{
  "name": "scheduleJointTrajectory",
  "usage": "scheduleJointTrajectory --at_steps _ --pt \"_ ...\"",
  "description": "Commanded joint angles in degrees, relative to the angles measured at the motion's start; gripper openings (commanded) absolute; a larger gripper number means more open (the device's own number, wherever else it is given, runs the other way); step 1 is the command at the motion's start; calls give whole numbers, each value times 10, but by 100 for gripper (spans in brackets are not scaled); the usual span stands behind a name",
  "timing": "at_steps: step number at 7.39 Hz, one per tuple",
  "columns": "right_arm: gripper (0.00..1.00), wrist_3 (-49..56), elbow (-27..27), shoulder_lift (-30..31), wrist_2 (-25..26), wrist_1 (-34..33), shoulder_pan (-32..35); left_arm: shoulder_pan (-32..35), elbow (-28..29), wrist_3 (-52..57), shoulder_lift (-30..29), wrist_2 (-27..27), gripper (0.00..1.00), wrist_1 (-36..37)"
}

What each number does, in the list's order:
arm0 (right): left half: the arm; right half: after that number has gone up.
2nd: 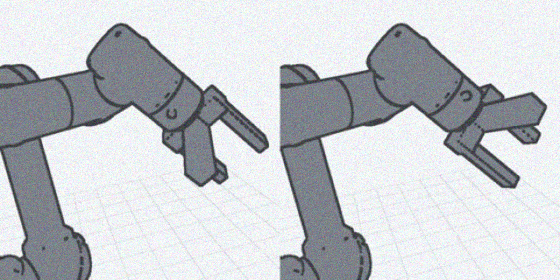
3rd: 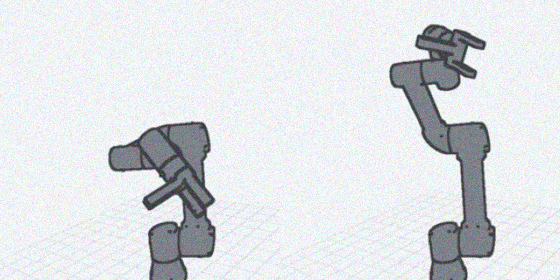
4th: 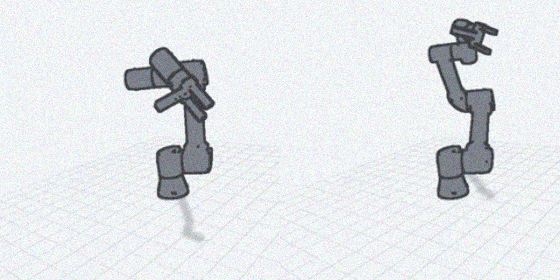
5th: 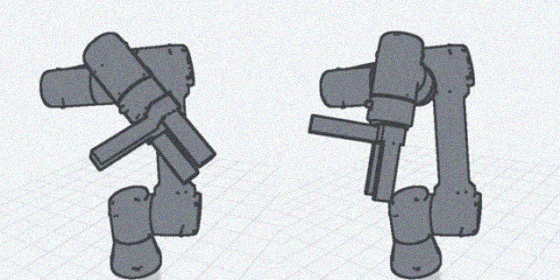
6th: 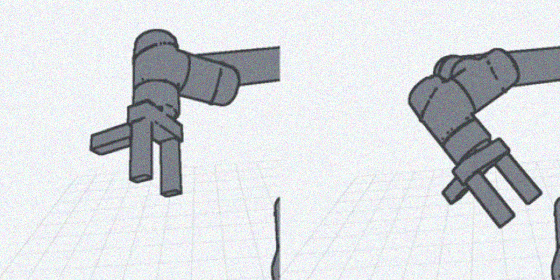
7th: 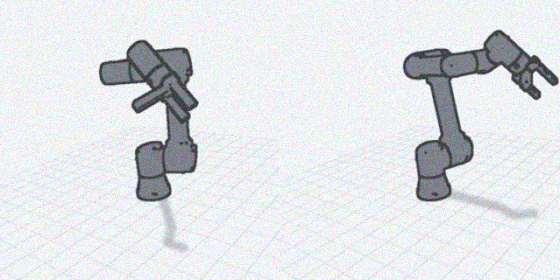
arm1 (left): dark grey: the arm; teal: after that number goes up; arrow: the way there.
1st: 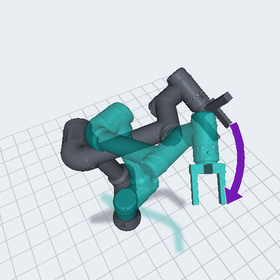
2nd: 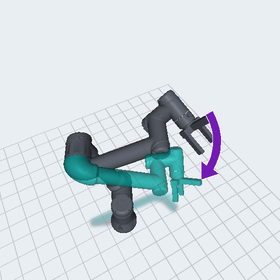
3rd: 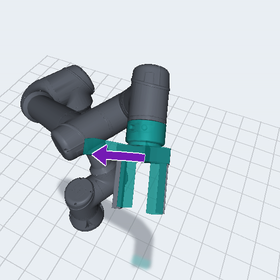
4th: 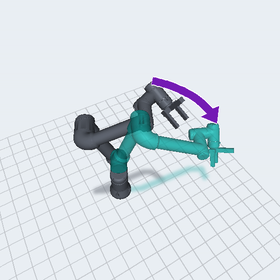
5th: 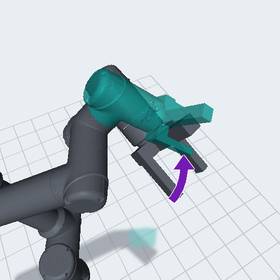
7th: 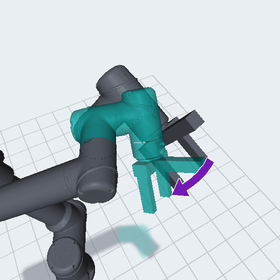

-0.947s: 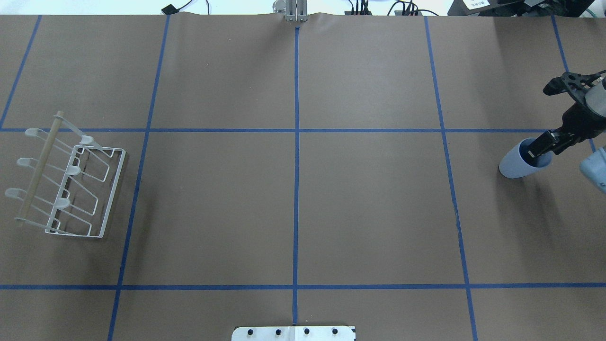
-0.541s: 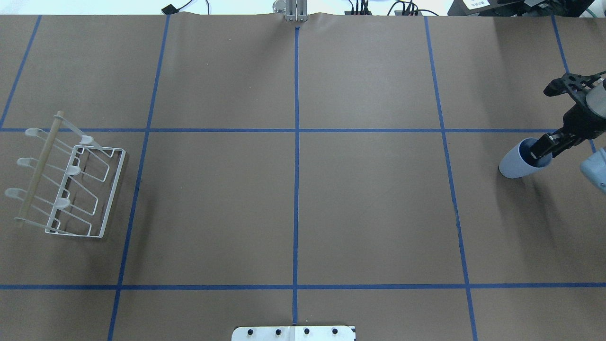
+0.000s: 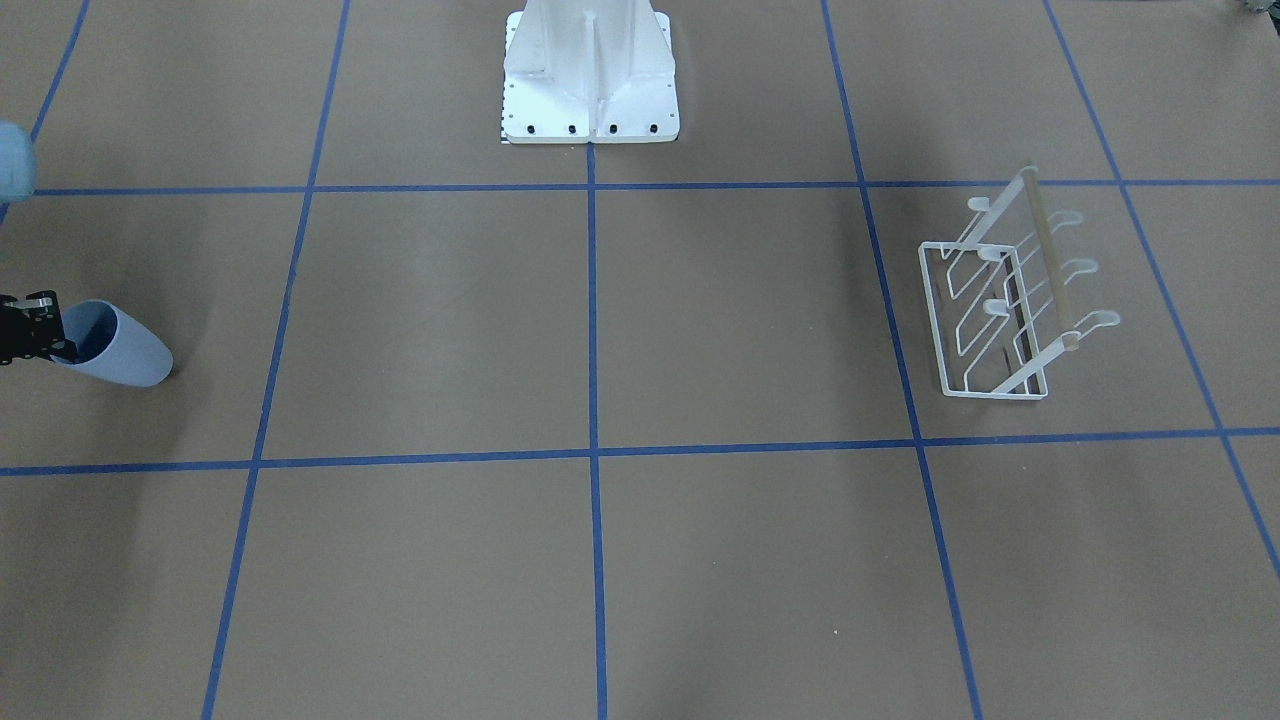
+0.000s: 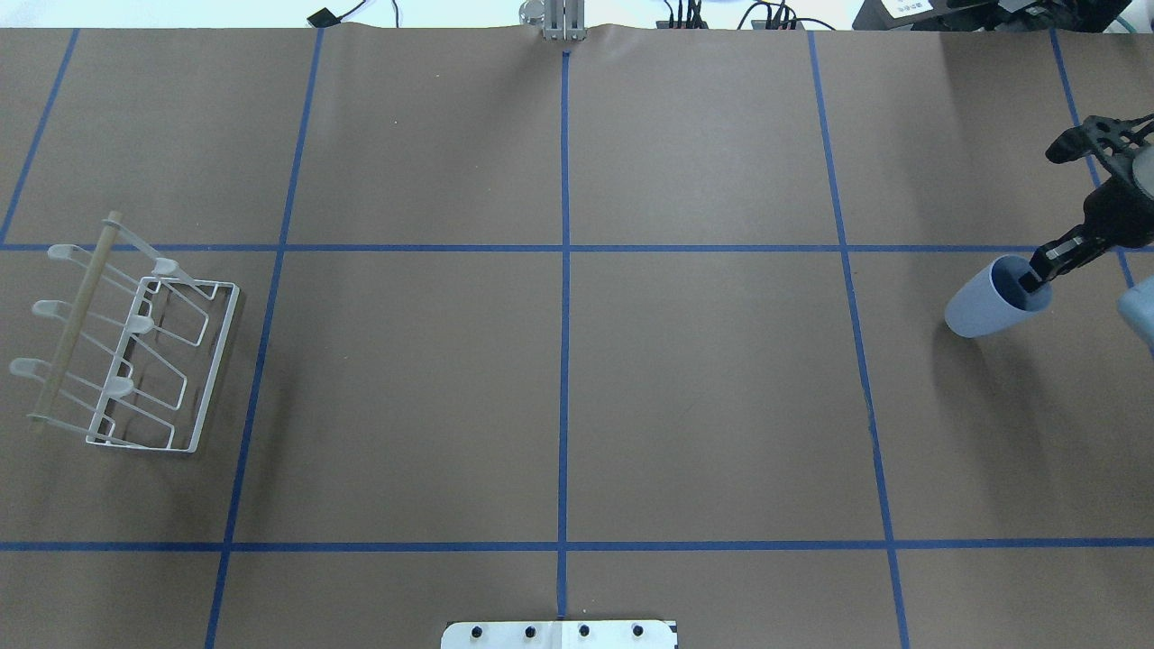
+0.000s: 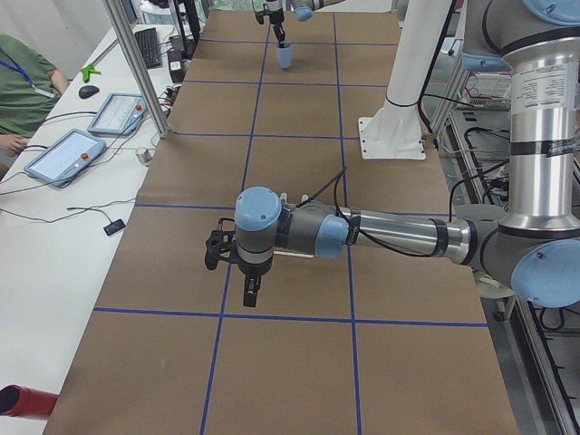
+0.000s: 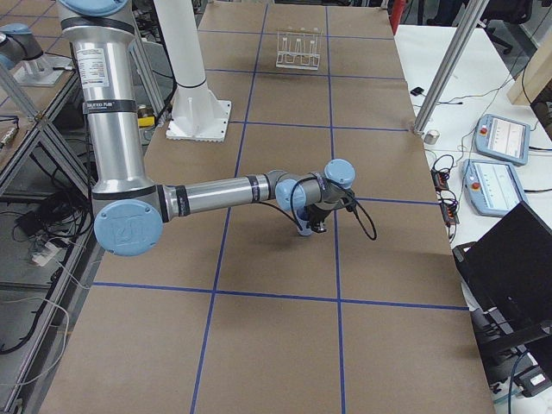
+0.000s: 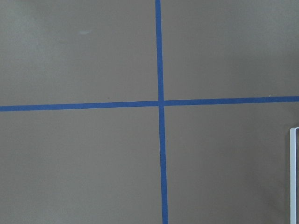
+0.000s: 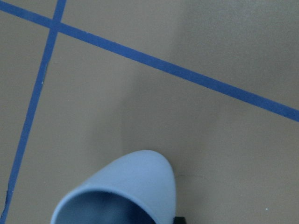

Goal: Hang cup on cup holder
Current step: 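Lift the cup with the right gripper and tip it sideways toward the center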

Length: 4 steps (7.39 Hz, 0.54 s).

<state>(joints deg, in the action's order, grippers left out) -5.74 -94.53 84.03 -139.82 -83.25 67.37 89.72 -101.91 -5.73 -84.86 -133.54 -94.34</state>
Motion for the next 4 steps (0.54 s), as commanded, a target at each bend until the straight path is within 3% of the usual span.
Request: scheduleJointTrajectory --at_steps 1,4 --pt "0 -2 -52 0 -6 -1 20 -1 -4 -1 -4 -1 99 -2" --pt "0 -66 -125 -18 -47 18 19 -6 -61 -1 -14 -20 99 -5"
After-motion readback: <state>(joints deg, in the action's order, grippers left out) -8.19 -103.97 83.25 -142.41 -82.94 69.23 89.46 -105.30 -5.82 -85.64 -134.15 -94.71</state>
